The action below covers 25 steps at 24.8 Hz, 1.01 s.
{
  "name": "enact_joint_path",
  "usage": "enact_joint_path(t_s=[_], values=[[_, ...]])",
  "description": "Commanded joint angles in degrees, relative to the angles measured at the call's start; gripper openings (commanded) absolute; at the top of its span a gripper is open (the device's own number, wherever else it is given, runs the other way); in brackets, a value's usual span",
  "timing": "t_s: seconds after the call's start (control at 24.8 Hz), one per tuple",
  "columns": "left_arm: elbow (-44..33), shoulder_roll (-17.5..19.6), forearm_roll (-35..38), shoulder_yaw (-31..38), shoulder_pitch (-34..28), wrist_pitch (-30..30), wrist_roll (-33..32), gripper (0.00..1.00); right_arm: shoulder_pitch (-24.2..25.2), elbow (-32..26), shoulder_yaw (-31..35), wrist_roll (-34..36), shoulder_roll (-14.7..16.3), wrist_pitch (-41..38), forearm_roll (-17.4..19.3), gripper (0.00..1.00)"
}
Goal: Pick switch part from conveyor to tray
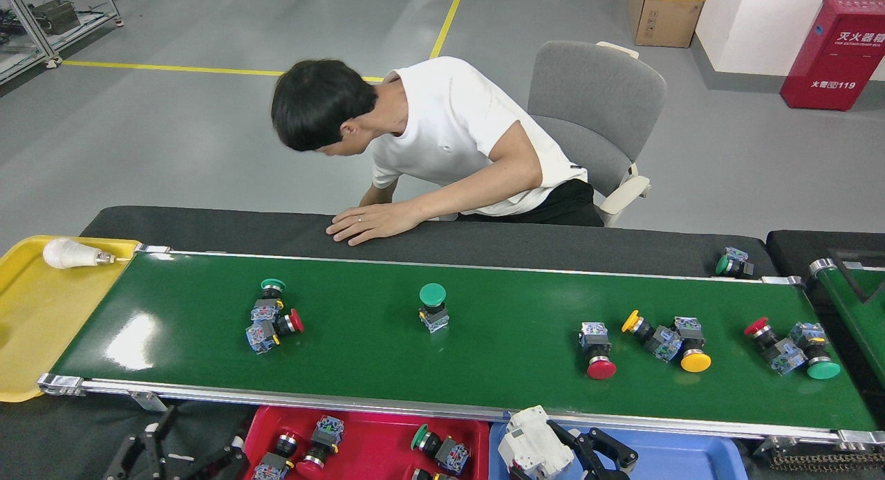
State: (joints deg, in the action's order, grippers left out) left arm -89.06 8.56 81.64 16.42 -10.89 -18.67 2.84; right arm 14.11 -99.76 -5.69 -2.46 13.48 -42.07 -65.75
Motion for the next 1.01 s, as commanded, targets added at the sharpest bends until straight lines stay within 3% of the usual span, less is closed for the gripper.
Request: enact_joint_path(t_s=[0.0,0.28,0.48,0.56,0.61,0.69,0.97], values=[[0.99,0.85,-1.22,0.54,1.22,-0.22,-0.90,1.00,0.66,0.01,3.23,0.00,-0.04,-2.93,0.45,0.32],[2.05,0.76,-0.52,0.19,4.47,0.04,-2.57,1.00,2.42,1.59,4.38,-2.46,0.58,-2.93,0.36,0.43],[11.45,0.85,3.88,0.19,13.17,-0.05,-2.13,1.00,2.95,1.94,10.70,-2.72,0.49,-2.93,0.36,0.45],[17.52,0.76,6.51,-0.16,18.18,-0.14,-1.78,1.00,3.30,2.56,10.70,-3.87,-0.04,-2.93,-0.08,0.82],[20.95,0.93,7.30,-0.60,20.99,-0.14,-1.08,1.00,3.47,2.64,10.79,-5.27,-0.39,-2.93,0.27,0.89],[26.91,2.25,7.65,-1.04,24.95,0.21,0.59,1.00,3.39,2.56,11.14,-6.24,-1.88,-2.93,0.45,0.95],[42.57,6.30,7.65,-4.82,34.26,1.09,3.67,1.00,0.40,2.20,17.12,-6.77,-7.86,-2.93,1.94,0.96]])
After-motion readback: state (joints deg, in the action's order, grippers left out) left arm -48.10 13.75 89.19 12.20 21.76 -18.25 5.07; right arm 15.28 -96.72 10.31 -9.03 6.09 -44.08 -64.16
